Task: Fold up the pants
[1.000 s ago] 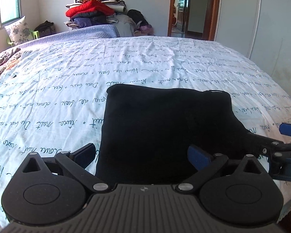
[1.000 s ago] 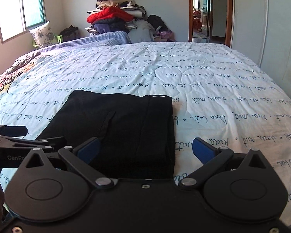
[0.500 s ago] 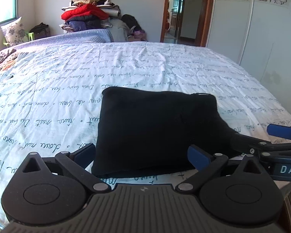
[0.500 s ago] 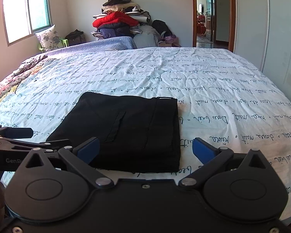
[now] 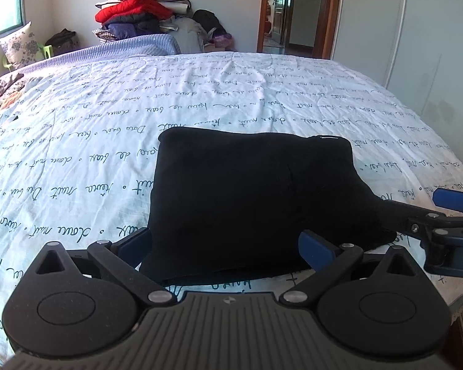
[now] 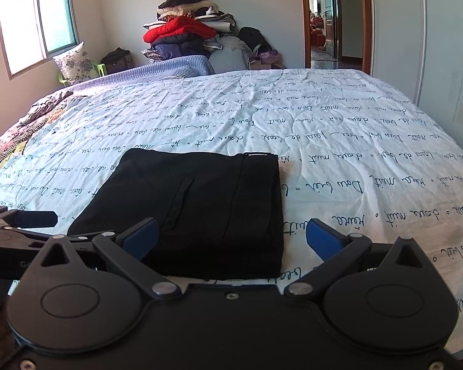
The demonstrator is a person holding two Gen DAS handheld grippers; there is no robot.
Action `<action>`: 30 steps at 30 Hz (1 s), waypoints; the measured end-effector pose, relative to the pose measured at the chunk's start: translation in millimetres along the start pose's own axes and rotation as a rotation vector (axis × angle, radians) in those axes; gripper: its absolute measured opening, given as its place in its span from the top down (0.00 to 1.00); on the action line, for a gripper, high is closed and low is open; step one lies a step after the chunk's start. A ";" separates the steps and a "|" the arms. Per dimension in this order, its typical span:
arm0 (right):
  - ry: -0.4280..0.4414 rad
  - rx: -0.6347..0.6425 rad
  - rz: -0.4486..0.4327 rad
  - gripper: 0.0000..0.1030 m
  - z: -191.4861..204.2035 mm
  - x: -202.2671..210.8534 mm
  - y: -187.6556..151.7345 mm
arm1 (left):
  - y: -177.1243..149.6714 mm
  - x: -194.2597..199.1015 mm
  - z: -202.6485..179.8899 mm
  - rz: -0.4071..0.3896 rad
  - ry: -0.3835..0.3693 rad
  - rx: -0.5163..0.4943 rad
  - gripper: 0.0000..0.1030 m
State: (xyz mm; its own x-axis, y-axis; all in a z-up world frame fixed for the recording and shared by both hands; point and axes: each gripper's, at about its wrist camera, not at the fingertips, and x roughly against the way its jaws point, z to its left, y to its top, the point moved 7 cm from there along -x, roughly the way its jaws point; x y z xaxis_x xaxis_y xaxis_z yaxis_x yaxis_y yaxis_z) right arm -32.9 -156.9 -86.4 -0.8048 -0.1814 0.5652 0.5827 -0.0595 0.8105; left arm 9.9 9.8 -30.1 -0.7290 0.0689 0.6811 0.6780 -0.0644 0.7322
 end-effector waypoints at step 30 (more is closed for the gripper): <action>0.018 0.000 0.025 0.00 3.9 -6.8 0.3 | -2.7 -6.6 3.3 0.024 0.020 0.015 0.01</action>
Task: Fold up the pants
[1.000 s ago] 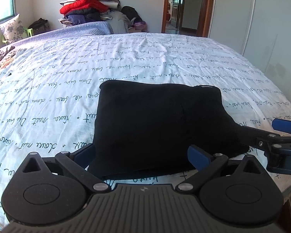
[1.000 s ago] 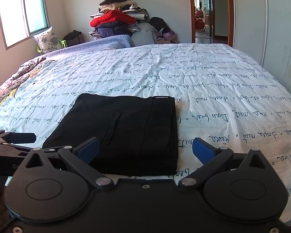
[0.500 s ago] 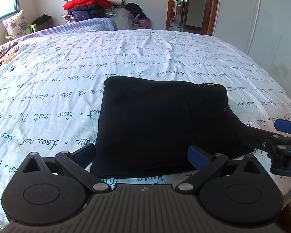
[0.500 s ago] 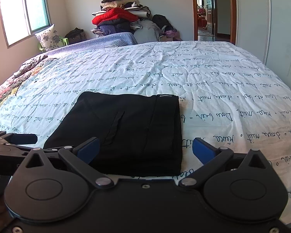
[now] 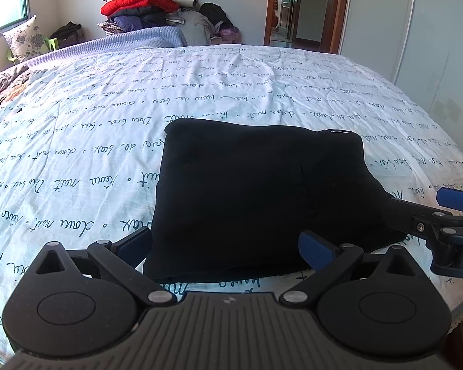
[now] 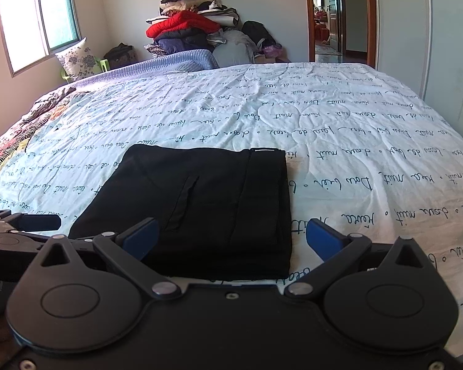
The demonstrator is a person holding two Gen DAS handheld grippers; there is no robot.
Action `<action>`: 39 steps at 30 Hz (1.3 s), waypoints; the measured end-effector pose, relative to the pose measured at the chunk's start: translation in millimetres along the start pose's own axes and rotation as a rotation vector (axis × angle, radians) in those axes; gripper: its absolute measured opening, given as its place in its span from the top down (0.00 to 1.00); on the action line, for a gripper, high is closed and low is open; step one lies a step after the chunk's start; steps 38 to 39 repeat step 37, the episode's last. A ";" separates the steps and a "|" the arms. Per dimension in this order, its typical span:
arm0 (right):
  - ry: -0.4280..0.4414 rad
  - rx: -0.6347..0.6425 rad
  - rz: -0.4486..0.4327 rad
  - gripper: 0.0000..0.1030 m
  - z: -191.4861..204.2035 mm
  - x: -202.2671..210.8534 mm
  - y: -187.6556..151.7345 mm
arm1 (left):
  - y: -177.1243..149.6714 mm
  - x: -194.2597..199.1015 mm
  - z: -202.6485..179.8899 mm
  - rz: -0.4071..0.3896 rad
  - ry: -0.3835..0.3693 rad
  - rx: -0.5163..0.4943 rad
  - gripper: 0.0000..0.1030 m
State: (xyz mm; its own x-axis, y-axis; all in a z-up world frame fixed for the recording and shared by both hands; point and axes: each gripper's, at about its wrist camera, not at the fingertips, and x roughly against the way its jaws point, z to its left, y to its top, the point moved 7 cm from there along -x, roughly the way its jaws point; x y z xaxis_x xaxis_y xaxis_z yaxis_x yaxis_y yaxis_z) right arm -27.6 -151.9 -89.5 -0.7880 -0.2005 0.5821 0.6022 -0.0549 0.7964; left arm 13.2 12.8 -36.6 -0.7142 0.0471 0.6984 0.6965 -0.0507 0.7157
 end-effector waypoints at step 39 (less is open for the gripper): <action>0.009 -0.044 0.007 0.00 -5.9 -3.2 -1.8 | -0.7 11.8 -8.2 -0.094 -0.012 -0.002 0.01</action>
